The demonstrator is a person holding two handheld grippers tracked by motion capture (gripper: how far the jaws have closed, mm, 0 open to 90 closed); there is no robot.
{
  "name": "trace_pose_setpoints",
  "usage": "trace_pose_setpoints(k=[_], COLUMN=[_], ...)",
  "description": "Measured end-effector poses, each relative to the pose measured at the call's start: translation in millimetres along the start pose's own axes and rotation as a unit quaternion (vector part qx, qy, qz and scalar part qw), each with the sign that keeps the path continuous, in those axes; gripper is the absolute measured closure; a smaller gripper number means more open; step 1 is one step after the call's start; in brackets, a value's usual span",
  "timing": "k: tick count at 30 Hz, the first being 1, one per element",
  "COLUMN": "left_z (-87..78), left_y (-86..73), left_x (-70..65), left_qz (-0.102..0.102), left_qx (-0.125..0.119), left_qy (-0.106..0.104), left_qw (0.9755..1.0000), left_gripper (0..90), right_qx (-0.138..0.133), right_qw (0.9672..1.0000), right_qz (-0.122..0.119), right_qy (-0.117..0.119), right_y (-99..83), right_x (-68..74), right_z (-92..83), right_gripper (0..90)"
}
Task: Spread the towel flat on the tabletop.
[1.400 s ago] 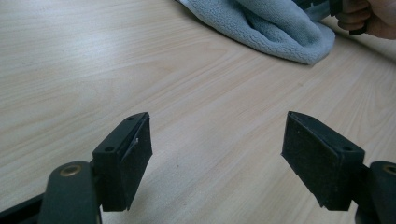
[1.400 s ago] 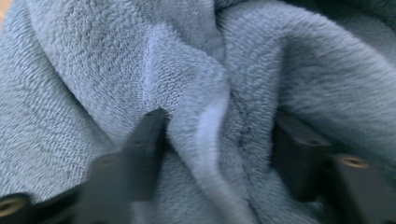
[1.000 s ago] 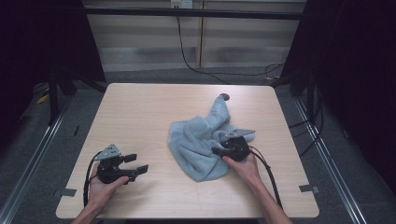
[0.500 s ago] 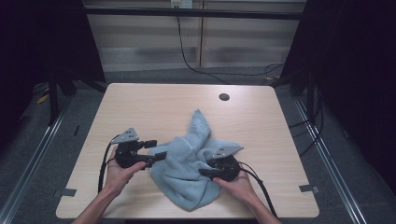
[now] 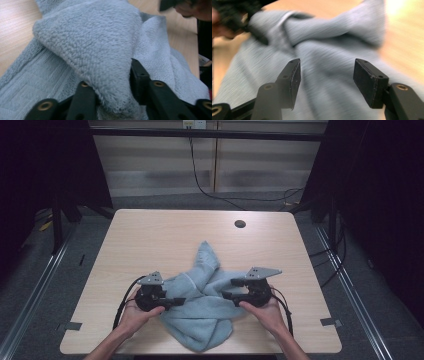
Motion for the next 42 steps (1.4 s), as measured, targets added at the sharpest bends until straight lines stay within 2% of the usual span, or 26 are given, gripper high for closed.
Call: trace_pose_setpoints(k=[2, 3, 4, 7, 9, 12, 14, 15, 16, 17, 18, 19, 20, 22, 23, 24, 25, 27, 30, 33, 36, 38, 42], left_z=[-3.7, -5.8, -8.5, -15.6, -19.0, -16.2, -10.8, -7.7, -2.8, 11.1, 18.1, 24.6, 33.0, 41.3, 43.2, 42.9, 41.6, 38.0, 29.8, 15.2, -3.8, -19.6, -43.6], left_y=[3.0, 6.5, 12.3, 35.3, 49.8, 72.1, 83.6, 85.3, 85.0, 78.5, 73.4, 67.6, 60.1, 47.2, 42.0, 38.1, 36.4, 35.0, 37.0, 44.2, 47.9, 50.1, 53.2], left_x=[-5.2, -5.9, -5.5, 0.6, 6.5, 13.9, 14.7, 15.1, 15.7, 16.5, 18.0, 20.5, 22.6, 29.1, 31.7, 33.9, 35.0, 36.2, 37.0, 35.4, 37.9, 41.1, 44.1], left_qz=[0.005, 0.008, 0.012, 0.018, 0.025, 0.028, 0.041, 0.042, 0.038, 0.035, 0.032, 0.031, 0.026, 0.011, 0.005, 0.010, 0.010, 0.007, 0.001, -0.005, -0.006, -0.013, -0.020], left_qx=[-0.004, -0.003, -0.010, -0.040, -0.053, -0.076, -0.083, -0.084, -0.078, -0.050, -0.033, -0.020, -0.009, -0.001, 0.008, 0.020, 0.022, 0.018, 0.003, -0.033, -0.058, -0.081, -0.118], left_qy=[-0.002, 0.003, 0.010, 0.029, 0.049, 0.057, 0.060, 0.056, 0.052, 0.038, 0.035, 0.036, 0.028, 0.025, 0.025, 0.029, 0.028, 0.028, 0.026, 0.024, 0.038, 0.046, 0.055], left_qw=[1.0000, 1.0000, 0.9998, 0.9986, 0.9971, 0.9951, 0.9939, 0.9940, 0.9949, 0.9974, 0.9983, 0.9987, 0.9992, 0.9996, 0.9996, 0.9993, 0.9993, 0.9994, 0.9997, 0.9992, 0.9975, 0.9955, 0.9913], left_gripper=[60.7, 54.8, 48.4, 38.4, 36.4, 34.5, 33.2, 32.9, 32.5, 30.1, 27.9, 28.5, 27.9, 26.2, 28.4, 35.0, 40.7, 55.3, 66.4, 69.9, 71.6, 71.8, 72.0], right_qx=[-0.009, -0.007, -0.002, 0.019, 0.026, 0.044, 0.053, 0.058, 0.058, 0.058, 0.060, 0.062, 0.064, 0.069, 0.071, 0.072, 0.074, 0.074, 0.073, 0.074, 0.071, 0.053, 0.030], right_qw=[0.9999, 0.9999, 0.9999, 0.9998, 0.9995, 0.9989, 0.9984, 0.9981, 0.9981, 0.9980, 0.9979, 0.9977, 0.9975, 0.9972, 0.9970, 0.9969, 0.9968, 0.9968, 0.9970, 0.9972, 0.9973, 0.9977, 0.9971], right_qz=[0.008, 0.009, 0.012, 0.008, 0.008, 0.006, 0.008, 0.006, 0.005, 0.002, 0.002, 0.002, -0.002, -0.003, -0.003, -0.005, -0.004, -0.007, -0.010, -0.007, 0.009, 0.027, 0.039], right_qy=[-0.007, -0.009, -0.006, 0.005, 0.013, 0.015, 0.019, 0.020, 0.022, 0.024, 0.025, 0.027, 0.028, 0.029, 0.030, 0.031, 0.030, 0.030, 0.024, 0.008, -0.017, -0.033, -0.058], right_y=[7.4, 9.1, 9.3, 3.9, 0.0, -7.7, -12.8, -14.3, -14.2, -14.0, -14.4, -15.3, -16.8, -19.1, -19.4, -19.7, -20.3, -21.2, -20.2, -17.9, -14.8, -7.6, 2.2], right_x=[-6.6, -8.5, -9.1, -5.4, -2.8, -1.2, 1.4, 3.5, 4.9, 5.8, 7.8, 9.0, 10.0, 12.5, 13.0, 13.1, 13.3, 13.8, 12.7, 6.2, -8.9, -24.4, -42.0], right_z=[3.9, 8.4, 14.7, 35.7, 43.5, 54.7, 59.3, 60.1, 59.9, 59.6, 59.2, 59.7, 60.4, 61.3, 61.1, 61.1, 61.3, 61.7, 60.4, 57.5, 51.3, 40.7, 23.6], right_gripper=[36.5, 34.7, 34.1, 28.1, 27.7, 27.3, 28.8, 31.2, 33.0, 35.3, 38.9, 40.2, 41.8, 46.0, 48.7, 52.2, 57.2, 65.0, 74.5, 78.0, 78.9, 79.2, 79.5])
Point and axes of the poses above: each handheld gripper's, and its own axes: z roughly forward along the jaws, y roughly out of its top, x roughly to its left, the point moved 8 cm from there along z, roughly forward along the jaws, and after that the axes turned 15 degrees about -y, right-handed, at the moved point
